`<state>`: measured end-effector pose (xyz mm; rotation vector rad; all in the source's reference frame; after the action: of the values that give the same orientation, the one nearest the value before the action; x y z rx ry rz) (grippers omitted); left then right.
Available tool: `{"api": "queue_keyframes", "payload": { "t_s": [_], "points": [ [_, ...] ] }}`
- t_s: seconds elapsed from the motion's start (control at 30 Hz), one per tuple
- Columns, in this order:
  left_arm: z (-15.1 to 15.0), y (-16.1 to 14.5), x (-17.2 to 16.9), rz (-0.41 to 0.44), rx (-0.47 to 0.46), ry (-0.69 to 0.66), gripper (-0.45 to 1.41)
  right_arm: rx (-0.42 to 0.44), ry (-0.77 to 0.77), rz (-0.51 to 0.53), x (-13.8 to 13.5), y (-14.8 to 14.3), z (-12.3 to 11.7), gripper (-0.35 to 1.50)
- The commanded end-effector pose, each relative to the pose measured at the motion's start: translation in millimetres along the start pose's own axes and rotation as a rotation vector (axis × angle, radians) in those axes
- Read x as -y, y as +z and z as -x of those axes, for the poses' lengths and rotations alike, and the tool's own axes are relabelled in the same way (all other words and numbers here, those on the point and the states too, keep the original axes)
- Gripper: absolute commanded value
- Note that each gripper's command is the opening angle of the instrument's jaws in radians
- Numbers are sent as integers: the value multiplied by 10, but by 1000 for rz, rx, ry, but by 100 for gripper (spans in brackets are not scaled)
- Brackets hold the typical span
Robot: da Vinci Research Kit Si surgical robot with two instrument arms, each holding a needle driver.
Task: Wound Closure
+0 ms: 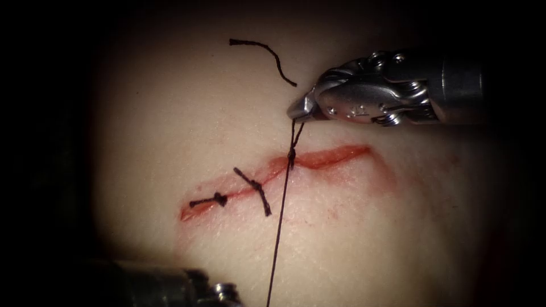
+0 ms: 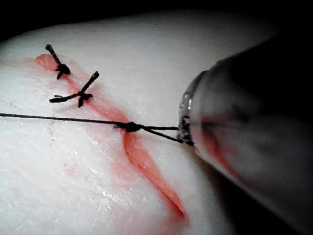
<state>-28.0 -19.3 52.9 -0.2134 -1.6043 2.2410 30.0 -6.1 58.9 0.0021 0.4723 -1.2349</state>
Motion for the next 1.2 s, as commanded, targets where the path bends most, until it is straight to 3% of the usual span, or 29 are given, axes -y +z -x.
{"api": "queue_keyframes", "payload": {
  "t_s": [0.03, 0.07, 0.1, 0.2, 0.27, 0.3, 0.4, 0.5, 0.57, 0.77, 0.83, 0.97, 1.2],
  "points": [
    [-2, 8, 0, 7, 8, 6, -45, 7, -56, -14, -3, 7, 3, -35],
    [-2, 8, 0, 7, 8, 6, -45, 7, -56, -14, -3, 7, 3, -35],
    [-1, 17, -6, 36, 31, 9, -45, 28, -213, -56, 0, 8, 10, -35],
    [0, 23, -10, 67, 48, 15, -45, 50, -331, -67, 1, 8, 17, -35],
    [0, 31, -15, 91, 63, 15, -45, 105, -472, 8, 2, 1, 22, -35],
    [0, 31, -15, 91, 63, 15, -45, 105, -472, 8, 2, 1, 22, -35],
    [0, 40, -21, 140, 84, 5, -45, 194, -501, 183, 3, -7, 24, -35],
    [3, 40, -23, 146, 102, 1, -45, 267, -540, 230, 2, -10, 24, -35],
    [4, 42, -24, 153, 112, -8, -45, 351, -661, 247, 2, -10, 20, -35],
    [4, 46, -26, 175, 123, -6, -45, 403, -800, 315, -3, -14, 17, -35],
    [4, 50, -27, 188, 131, -8, -45, 463, -843, 371, -4, -18, 20, -35],
    [3, 57, -31, 218, 139, -19, -45, 520, -924, 386, -6, -22, 26, -35],
    [3, 57, -32, 234, 140, -27, -45, 526, -1122, 369, -9, -22, 18, -35]
  ]
}}
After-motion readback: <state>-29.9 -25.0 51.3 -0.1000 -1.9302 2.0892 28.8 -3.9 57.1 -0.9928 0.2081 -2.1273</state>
